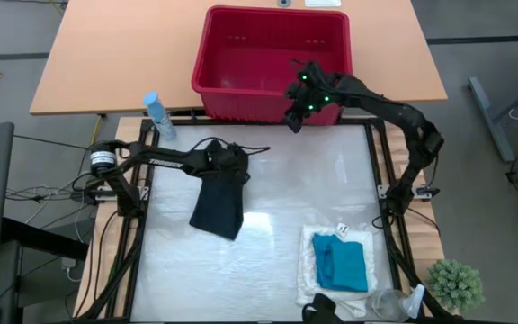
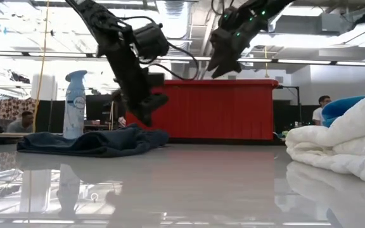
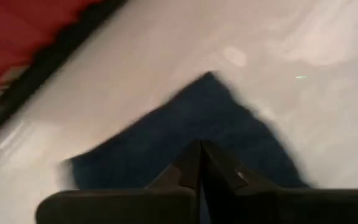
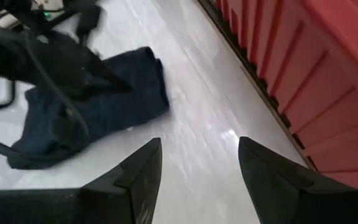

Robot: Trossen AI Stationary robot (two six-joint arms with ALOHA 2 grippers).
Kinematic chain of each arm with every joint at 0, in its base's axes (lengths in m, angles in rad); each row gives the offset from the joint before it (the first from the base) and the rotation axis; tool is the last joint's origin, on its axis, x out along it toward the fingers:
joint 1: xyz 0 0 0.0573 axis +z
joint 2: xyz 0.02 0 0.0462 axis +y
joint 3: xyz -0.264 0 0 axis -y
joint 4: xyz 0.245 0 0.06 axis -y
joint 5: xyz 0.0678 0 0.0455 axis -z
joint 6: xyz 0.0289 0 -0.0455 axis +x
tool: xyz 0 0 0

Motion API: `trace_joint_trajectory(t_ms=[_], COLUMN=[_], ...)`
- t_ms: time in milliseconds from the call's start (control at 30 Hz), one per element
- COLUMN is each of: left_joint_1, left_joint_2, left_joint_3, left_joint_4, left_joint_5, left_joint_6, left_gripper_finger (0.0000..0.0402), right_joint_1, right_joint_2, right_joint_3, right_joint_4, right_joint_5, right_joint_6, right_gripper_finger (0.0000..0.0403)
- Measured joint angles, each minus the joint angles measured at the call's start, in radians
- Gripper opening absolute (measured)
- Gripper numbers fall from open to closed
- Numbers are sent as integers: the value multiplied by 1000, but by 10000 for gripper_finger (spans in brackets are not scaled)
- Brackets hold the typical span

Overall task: Fold laundry
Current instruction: Fold the dark blue shorts

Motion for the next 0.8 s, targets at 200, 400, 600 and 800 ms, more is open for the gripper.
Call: trace_joint_trajectory(t_ms=[200, 400, 600, 800], left_joint_1=[0, -7, -18, -18], left_joint_2=[93, 132, 136, 107], left_joint_3=[0, 2, 54, 186], left_joint_4=[59, 173, 260, 209], left_joint_5=[151, 392, 592, 664], left_joint_6=[5, 95, 231, 342], left_gripper_finger=[0, 0, 0, 0], right_joint_1=[-10, -11, -17, -24], right_joint_2=[-50, -60, -50, -40], right_joint_3=[0, 0, 0, -48], right_joint_4=[-14, -46, -82, -75], right_joint_5=[0, 7, 7, 6], right_joint_6=[1, 11, 3, 5], right_gripper_finger=[234, 234, 234, 234])
